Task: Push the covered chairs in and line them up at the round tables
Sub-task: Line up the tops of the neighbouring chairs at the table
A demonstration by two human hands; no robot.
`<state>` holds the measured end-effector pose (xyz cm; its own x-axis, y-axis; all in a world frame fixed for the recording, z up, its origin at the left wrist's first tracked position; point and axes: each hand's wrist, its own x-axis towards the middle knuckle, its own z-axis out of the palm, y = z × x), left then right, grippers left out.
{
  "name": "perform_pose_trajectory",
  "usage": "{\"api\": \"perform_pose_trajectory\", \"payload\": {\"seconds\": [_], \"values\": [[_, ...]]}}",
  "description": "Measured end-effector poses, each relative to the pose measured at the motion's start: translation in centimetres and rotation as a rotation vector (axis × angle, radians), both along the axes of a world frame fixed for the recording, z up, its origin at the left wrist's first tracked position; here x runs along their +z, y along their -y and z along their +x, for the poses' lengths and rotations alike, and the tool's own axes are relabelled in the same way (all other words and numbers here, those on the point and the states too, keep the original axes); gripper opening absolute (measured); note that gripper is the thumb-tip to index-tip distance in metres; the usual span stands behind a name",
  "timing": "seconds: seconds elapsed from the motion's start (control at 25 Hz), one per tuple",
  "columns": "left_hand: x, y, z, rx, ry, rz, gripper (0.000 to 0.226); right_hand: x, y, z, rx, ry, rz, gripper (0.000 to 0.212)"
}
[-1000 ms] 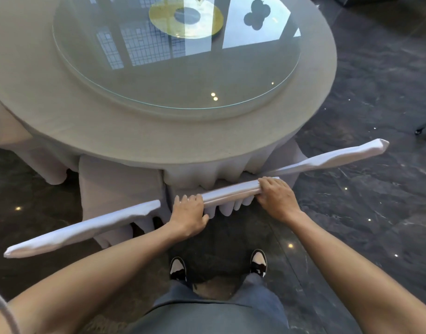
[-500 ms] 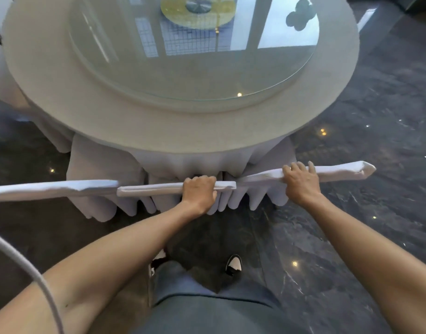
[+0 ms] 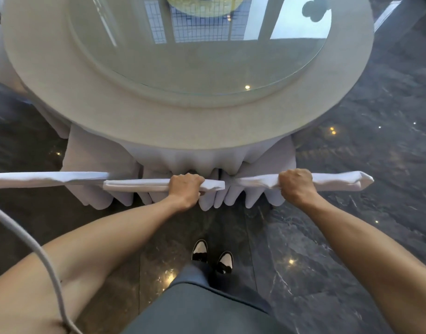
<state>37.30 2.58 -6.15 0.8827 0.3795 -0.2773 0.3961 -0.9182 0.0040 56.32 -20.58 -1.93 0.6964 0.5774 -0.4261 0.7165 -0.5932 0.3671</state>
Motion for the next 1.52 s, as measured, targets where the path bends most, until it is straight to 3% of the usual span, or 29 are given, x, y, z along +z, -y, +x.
{"api": "perform_pose_trajectory", "payload": {"seconds": [0.32,0.96,1.52], "values": [[0.8,0.3,1.0,0.031,-0.042,-0.029,0.018,-0.1,0.8,-1.0,-0.014,0.001,-0.071,0.020],[0.2,0.9,1.4,0.040,-0.093,-0.066,0.025,-1.8,0.6,-1.7,-0.040,-0.010,0.195,0.016],[-0.3,7.7,10.4,-0.065,-0.215,-0.276,0.033,-1.6,3.9,2.2,0.141,-0.277,0.303,0.035]]}}
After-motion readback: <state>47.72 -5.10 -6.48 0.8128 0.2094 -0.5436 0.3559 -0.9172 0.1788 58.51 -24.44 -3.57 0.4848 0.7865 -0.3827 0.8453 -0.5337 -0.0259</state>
